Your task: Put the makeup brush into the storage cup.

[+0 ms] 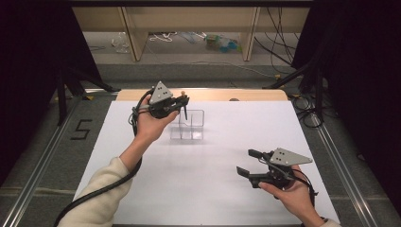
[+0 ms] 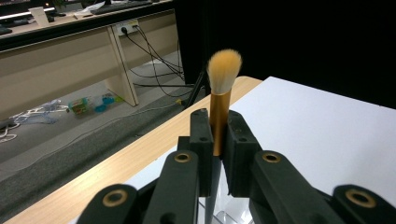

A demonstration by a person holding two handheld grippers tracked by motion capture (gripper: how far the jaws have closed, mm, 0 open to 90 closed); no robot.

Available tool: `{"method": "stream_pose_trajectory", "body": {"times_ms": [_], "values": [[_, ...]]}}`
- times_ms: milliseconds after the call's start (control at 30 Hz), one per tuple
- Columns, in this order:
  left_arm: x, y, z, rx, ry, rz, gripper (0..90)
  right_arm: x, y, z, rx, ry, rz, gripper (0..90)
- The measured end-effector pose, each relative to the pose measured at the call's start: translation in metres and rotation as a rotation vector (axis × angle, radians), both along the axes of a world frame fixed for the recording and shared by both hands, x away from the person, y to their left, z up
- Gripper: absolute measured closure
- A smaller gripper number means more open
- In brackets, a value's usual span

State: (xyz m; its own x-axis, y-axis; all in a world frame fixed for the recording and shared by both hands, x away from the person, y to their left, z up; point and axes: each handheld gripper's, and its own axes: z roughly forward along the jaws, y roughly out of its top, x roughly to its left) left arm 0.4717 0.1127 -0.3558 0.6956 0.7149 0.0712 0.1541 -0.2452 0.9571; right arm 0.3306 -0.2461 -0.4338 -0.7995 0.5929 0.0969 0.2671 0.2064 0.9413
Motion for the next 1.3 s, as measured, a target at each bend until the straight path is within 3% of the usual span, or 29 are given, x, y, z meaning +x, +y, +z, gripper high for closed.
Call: {"method": "stream_pose_trajectory", "body": {"times_ms": [233, 267, 367, 467, 600, 1067, 1167, 1300], "values": [[0.002, -0.001, 0.0, 0.003, -0.001, 0.0, 83.4, 0.0, 0.0, 0.0, 0.002, 0.005, 0.002, 23.3], [0.002, -0.001, 0.0, 0.003, -0.001, 0.001, 83.4, 0.001, 0.0, 0.0, -0.001, -0.011, 0.002, 23.4], [0.003, -0.002, -0.001, 0.001, 0.0, -0.001, 83.4, 0.0, 0.0, 0.0, 0.001, 0.005, 0.003, 23.4], [0.004, -0.003, -0.003, 0.005, 0.003, 0.001, 83.4, 0.002, 0.0, -0.001, 0.009, -0.027, 0.006, 23.5], [0.005, -0.003, -0.005, 0.009, 0.005, 0.002, 83.4, 0.002, 0.0, -0.001, 0.004, -0.027, 0.006, 23.7], [0.008, -0.003, -0.015, 0.007, 0.021, 0.013, 83.4, 0.003, 0.0, -0.002, -0.005, -0.022, 0.009, 23.9], [0.009, -0.002, -0.017, 0.009, 0.023, 0.012, 83.4, 0.001, 0.0, -0.001, -0.007, 0.011, 0.009, 23.9], [0.009, -0.003, -0.019, 0.007, 0.028, 0.015, 83.3, 0.001, -0.001, -0.001, -0.013, 0.011, 0.006, 24.0]]}}
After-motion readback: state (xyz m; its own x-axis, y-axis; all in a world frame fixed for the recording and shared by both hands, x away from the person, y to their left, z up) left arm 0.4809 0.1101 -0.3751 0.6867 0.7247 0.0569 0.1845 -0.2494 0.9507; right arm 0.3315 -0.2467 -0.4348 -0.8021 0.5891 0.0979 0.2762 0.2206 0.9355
